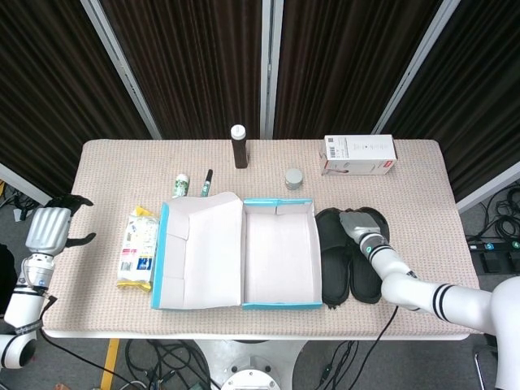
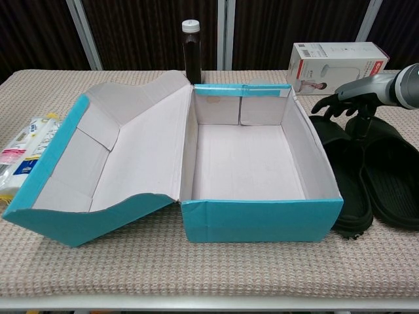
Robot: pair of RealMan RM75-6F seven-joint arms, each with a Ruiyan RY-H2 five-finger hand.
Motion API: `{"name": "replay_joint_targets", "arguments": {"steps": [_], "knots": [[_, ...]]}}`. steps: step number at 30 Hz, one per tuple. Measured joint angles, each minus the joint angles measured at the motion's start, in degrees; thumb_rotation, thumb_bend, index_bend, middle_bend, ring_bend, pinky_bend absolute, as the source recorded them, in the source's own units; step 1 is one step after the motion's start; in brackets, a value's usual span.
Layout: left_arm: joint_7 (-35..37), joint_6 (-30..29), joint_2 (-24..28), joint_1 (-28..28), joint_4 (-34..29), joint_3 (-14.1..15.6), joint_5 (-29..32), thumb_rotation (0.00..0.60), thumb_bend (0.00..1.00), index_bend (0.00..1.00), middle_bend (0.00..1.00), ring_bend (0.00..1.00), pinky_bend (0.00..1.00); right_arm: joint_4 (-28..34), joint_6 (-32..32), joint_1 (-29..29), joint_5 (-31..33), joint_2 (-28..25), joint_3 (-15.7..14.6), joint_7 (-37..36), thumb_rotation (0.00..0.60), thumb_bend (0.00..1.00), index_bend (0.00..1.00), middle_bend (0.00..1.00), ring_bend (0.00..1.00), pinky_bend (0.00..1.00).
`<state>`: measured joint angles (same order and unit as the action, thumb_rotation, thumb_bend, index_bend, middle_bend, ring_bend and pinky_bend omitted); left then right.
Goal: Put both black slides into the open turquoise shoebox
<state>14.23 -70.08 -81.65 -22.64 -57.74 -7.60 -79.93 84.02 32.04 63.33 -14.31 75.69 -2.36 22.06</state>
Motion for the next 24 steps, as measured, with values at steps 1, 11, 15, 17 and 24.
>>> {"name": "replay_joint_targets", "arguments": {"steps": [1, 11, 15, 17, 24], "knots": [[0.0, 0.1, 0.0, 0.0, 0.0, 0.0, 0.0, 0.6, 0.13, 0.34, 0.31, 0.22, 0.31, -0.1, 0.0, 0.1, -0.1, 0.1, -0.1, -0.2, 0.6, 0.03, 0.0, 0.18, 0.09, 0.04], [0.2, 0.6, -0.5, -0.1, 0.7, 0.4, -0.1, 0.6, 0.13, 0.34, 0.31, 0.22, 0.31, -0.6, 1.3, 1.1, 0.4, 0.8, -1.6, -1.3, 0.6, 0.04, 0.28, 0.31, 0.23, 0.04], [0.3, 0.5, -0.5, -0.1, 0.8, 0.4, -0.2, 0.6, 0.13, 0.34, 0.31, 0.22, 0.31, -0.6, 2.5, 1.4, 0.7, 1.0, -1.9, -1.3, 0.6, 0.06, 0.37, 0.35, 0.26, 0.04], [0.3, 0.5, -0.5, 0.0, 0.8, 0.5, -0.2, 0.6, 0.14, 0.34, 0.31, 0.22, 0.31, -0.5, 3.3, 1.4, 0.9, 1.0, -1.9, -1.4, 0.6, 0.06, 0.39, 0.37, 0.28, 0.04], [0.3, 0.8, -0.7, -0.2, 1.0, 0.5, -0.1, 0.6, 0.13, 0.34, 0.31, 0.22, 0.31, -0.1, 6.0, 1.1, 0.5, 1.0, -1.4, -1.6, 0.6, 0.09, 0.43, 0.41, 0.31, 0.05]]}}
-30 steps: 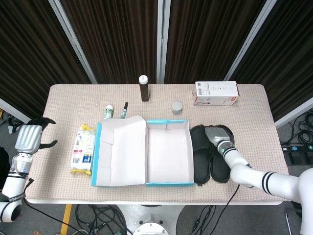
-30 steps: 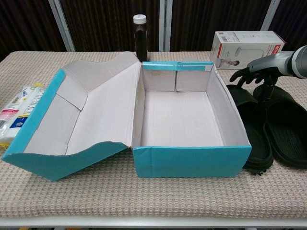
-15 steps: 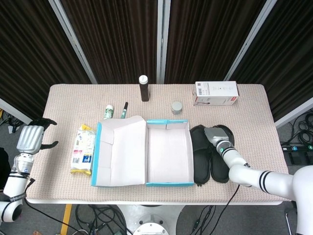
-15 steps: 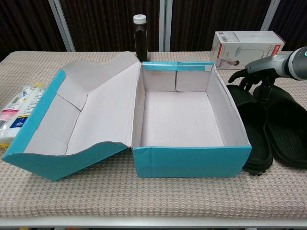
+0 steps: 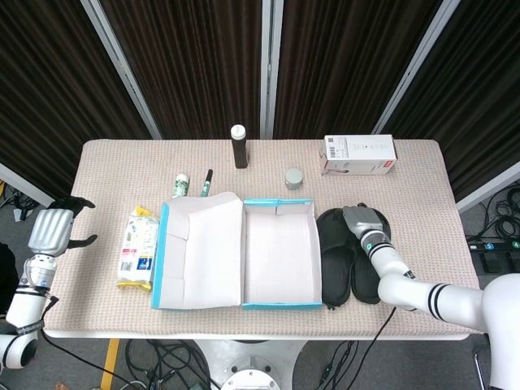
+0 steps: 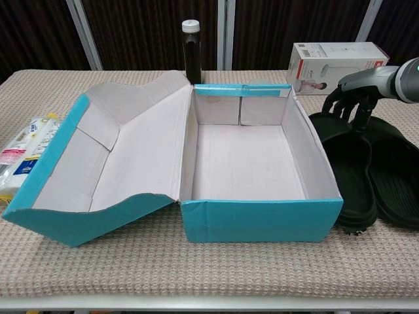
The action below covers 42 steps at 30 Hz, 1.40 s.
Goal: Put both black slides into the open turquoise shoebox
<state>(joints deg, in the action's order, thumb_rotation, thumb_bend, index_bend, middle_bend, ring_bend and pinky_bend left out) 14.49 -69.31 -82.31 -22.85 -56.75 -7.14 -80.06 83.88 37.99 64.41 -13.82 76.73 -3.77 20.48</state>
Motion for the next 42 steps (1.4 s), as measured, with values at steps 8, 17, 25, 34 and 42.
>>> {"name": "replay_joint_targets", "arguments": {"steps": [8, 17, 25, 34, 42], "knots": [[-0.3, 0.2, 0.1, -0.2, -0.2, 0.0, -0.1, 0.6, 0.13, 0.34, 0.31, 0.22, 0.31, 1.0, 2.9, -1.4, -2.3, -1.2, 1.9, -0.8, 0.6, 0.09, 0.43, 0.41, 0.32, 0.05], [-0.8, 0.3, 0.1, -0.5, -0.7, -0.1, -0.1, 0.6, 0.13, 0.34, 0.31, 0.22, 0.31, 3.5, 4.0, -3.0, -4.5, -5.4, 4.3, -2.3, 0.6, 0.09, 0.43, 0.41, 0.33, 0.08], [-1.4, 0.0, 0.5, -0.7, -1.6, -0.2, -0.2, 0.6, 0.13, 0.34, 0.31, 0.22, 0.31, 7.7, 5.0, -3.9, -6.5, -11.6, 6.4, -3.1, 0.6, 0.1, 0.43, 0.41, 0.33, 0.12], [-2.5, -0.4, 0.9, -0.5, -2.9, -0.4, 0.2, 0.6, 0.13, 0.34, 0.31, 0.22, 0.31, 11.3, 2.3, -5.1, -10.6, -20.1, 10.9, -7.7, 0.6, 0.1, 0.43, 0.42, 0.32, 0.14], [-2.7, -0.5, 1.0, -0.2, -3.2, -0.4, 0.5, 0.6, 0.13, 0.34, 0.31, 0.22, 0.31, 9.5, -1.7, -9.1, -21.2, -17.8, 16.9, -19.9, 0.6, 0.12, 0.43, 0.42, 0.32, 0.15]]}}
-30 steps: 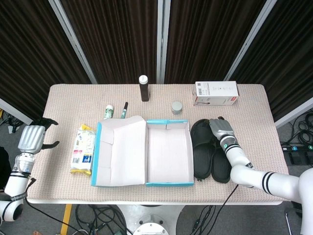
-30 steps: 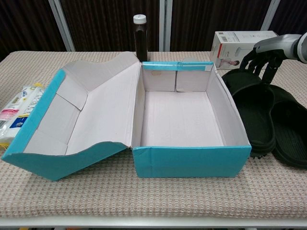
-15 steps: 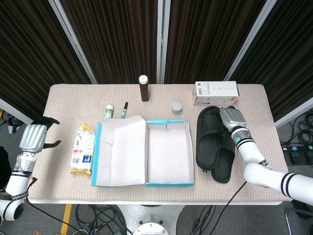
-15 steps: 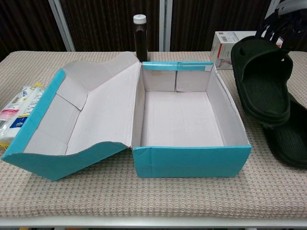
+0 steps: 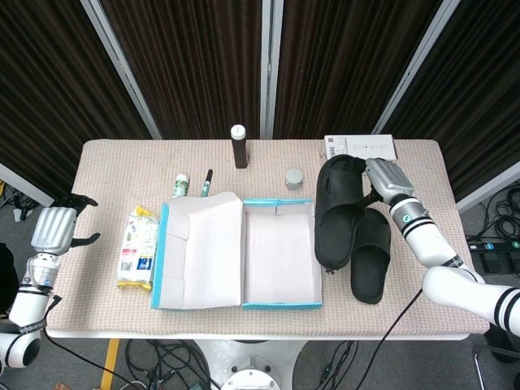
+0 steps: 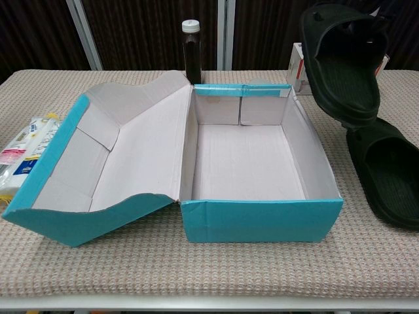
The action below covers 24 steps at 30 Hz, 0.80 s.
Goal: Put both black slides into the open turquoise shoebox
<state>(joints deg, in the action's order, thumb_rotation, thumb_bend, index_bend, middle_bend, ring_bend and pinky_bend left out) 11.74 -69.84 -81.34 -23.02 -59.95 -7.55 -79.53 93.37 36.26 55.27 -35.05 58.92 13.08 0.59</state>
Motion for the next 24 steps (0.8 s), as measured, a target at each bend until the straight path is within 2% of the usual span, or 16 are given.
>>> {"name": "replay_joint_targets", "arguments": {"steps": [8, 14, 19, 24], "knots": [[-0.1, 0.1, 0.3, 0.4, -0.1, 0.0, 0.5, 0.6, 0.13, 0.34, 0.31, 0.22, 0.31, -5.8, -6.1, -4.1, -17.9, 7.4, 5.7, -15.0, 0.6, 0.12, 0.43, 0.41, 0.32, 0.15], [-0.1, 0.2, 0.2, 0.3, 0.0, -0.2, 0.6, 0.6, 0.13, 0.34, 0.31, 0.22, 0.31, -8.9, -8.3, -6.2, -29.8, 11.8, 9.0, -27.2, 0.6, 0.12, 0.43, 0.41, 0.32, 0.16], [-0.1, 0.2, 0.0, 0.4, 0.3, -0.2, 0.7, 0.6, 0.13, 0.34, 0.31, 0.22, 0.31, -10.2, -6.8, -7.6, -38.5, 14.7, 10.0, -37.9, 0.6, 0.12, 0.43, 0.41, 0.32, 0.16], [0.1, 0.2, -0.1, 0.5, 0.6, -0.2, 0.8, 0.6, 0.13, 0.34, 0.31, 0.22, 0.31, -12.6, -3.1, -8.1, -47.7, 17.5, 8.3, -49.3, 0.6, 0.11, 0.43, 0.41, 0.32, 0.19]]}}
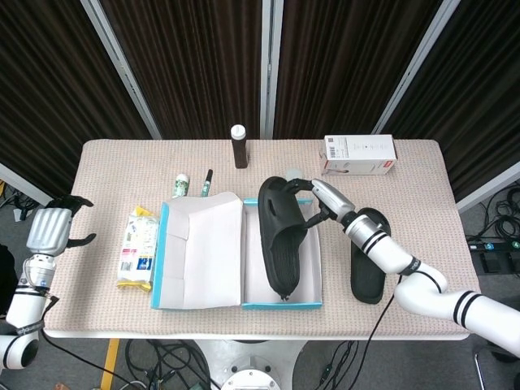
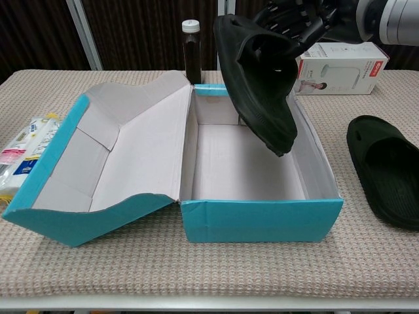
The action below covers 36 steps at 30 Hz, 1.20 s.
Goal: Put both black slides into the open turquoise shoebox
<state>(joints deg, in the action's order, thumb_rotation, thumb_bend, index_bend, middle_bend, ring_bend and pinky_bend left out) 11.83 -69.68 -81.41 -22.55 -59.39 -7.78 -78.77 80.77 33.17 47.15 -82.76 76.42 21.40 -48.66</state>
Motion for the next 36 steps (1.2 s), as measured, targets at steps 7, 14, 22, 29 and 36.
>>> {"name": "replay_joint_targets", "arguments": {"steps": [7, 14, 22, 29, 36], "knots": [[0.7, -0.2, -0.2, 0.2, 0.7, 0.2, -0.3, 0.6, 0.13, 0.34, 0.31, 0.22, 0.31, -4.7, 6.6, 0.4, -6.6, 4.0, -4.7, -12.6, 0.6, 0.1, 0.43, 0.41, 0.32, 0.22], [1.5, -0.1, -0.5, 0.3, 1.6, 0.4, -0.5, 0.6, 0.13, 0.34, 0.31, 0.22, 0.31, -10.9, 12.8, 1.0, -9.0, 9.2, -9.1, -20.5, 0.6, 0.1, 0.43, 0.41, 0.32, 0.23], [2.8, -0.4, -1.0, 0.3, 3.1, 0.4, -0.9, 0.6, 0.13, 0.34, 0.31, 0.22, 0.31, -15.7, 15.1, 1.8, -8.5, 13.3, -11.6, -22.3, 0.6, 0.1, 0.43, 0.41, 0.32, 0.25], [3.6, -0.1, -1.7, 0.1, 4.4, 0.6, -1.2, 0.6, 0.13, 0.34, 0.31, 0.22, 0.31, -18.6, 16.8, 2.5, -8.0, 16.3, -12.8, -23.7, 0.6, 0.09, 0.43, 0.41, 0.32, 0.31], [4.3, 0.1, -2.1, 0.0, 5.4, 0.7, -1.4, 0.6, 0.13, 0.34, 0.31, 0.22, 0.31, -23.0, 18.5, 2.7, -7.2, 19.8, -13.2, -23.5, 0.6, 0.08, 0.43, 0.41, 0.32, 0.31]]}}
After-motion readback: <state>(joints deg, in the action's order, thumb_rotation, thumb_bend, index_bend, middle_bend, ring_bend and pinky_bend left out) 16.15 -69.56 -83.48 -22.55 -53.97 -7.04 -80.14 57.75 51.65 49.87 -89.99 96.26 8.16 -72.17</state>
